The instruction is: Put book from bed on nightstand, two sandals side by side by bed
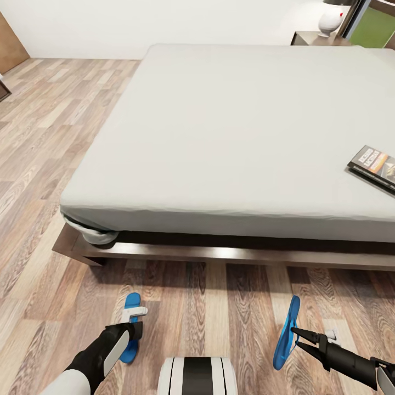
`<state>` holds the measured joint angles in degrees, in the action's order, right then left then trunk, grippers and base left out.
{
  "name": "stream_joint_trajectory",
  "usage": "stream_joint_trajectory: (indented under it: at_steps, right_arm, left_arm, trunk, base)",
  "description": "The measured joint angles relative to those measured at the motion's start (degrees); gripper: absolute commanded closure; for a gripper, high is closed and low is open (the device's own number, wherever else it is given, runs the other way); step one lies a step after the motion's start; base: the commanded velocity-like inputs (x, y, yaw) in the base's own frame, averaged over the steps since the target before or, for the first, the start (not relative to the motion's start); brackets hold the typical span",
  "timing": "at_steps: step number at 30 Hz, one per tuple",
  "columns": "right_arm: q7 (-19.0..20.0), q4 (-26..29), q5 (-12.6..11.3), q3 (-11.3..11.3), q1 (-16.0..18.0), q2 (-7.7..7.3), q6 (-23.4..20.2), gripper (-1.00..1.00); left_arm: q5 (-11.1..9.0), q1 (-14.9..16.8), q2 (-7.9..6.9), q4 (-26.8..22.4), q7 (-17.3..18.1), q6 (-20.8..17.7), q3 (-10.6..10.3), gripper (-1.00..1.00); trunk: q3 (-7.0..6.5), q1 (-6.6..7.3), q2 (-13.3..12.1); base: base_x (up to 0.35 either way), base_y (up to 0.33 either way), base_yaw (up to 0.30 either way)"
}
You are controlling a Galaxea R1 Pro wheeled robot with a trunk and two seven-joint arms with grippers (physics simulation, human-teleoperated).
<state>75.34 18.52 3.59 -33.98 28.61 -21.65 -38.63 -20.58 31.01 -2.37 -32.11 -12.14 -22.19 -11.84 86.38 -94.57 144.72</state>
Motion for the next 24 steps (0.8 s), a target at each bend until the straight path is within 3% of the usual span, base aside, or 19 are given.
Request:
stream_joint_trajectory:
  at_steps: [5, 9, 17, 24]
  right_arm:
    - [0.0, 0.0, 0.0, 0.0, 0.0, 0.0, 0.0, 1.0]
    - [0.0, -0.01, 0.0, 0.0, 0.0, 0.0, 0.0, 1.0]
    - [0.0, 0.0, 0.0, 0.0, 0.0, 0.0, 0.0, 1.0]
    - [0.0, -0.01, 0.03, 0.04, 0.0, 0.0, 0.01, 1.0]
  left_arm:
    - [0.05, 0.0, 0.0, -0.04, -0.12, 2.95, -0.05, 1.0]
    - [0.03, 0.0, 0.0, 0.07, -2.5, 6.35, -0.06, 1.0]
    - [-0.07, 0.0, 0.0, 0.37, -3.07, 6.73, -0.07, 1.0]
    - [-0.1, 0.0, 0.0, 0.42, -3.15, 6.57, -0.07, 1.0]
  trunk:
    - [0.0, 0.0, 0.0]
    - [0.0, 0.0, 0.0]
    - [0.0, 0.0, 0.0]
    - [1.55, -0.18, 0.09]
  base:
    - [0.0, 0.0, 0.0]
    - [0.0, 0.0, 0.0]
    - [0.0, 0.0, 0.0]
    - [0.0, 0.0, 0.0]
